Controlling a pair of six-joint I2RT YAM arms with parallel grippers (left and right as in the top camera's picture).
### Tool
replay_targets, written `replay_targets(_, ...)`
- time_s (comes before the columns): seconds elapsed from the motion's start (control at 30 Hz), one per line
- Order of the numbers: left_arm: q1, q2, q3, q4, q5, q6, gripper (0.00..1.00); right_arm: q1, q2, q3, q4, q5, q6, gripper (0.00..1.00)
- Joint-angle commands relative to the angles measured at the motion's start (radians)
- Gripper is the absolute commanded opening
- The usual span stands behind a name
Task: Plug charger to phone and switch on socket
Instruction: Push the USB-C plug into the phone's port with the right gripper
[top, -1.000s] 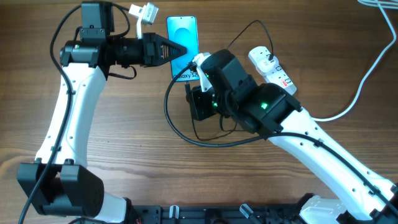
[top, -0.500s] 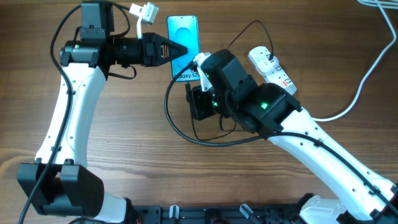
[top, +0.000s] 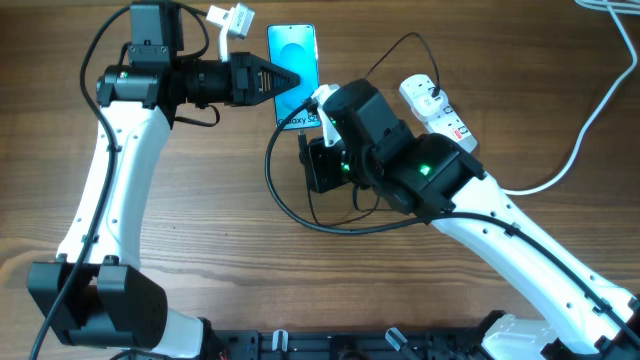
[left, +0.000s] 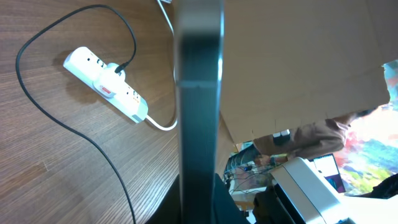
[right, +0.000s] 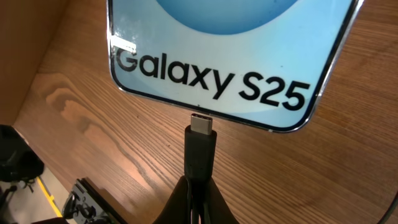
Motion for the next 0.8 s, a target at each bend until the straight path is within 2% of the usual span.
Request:
replay_targets(0.0, -0.002, 0.003, 0.005, 0.006, 0.048, 0.019, 0.04, 0.002, 0.008, 0.021, 0.005, -0.002, 0.011, 0.04)
replay_targets(0.77, -0.002, 0.003, 0.005, 0.002, 0.049, 0.020, 0.04, 0.001, 0.008, 0.021, 0.022, -0.002, 0.014, 0.04)
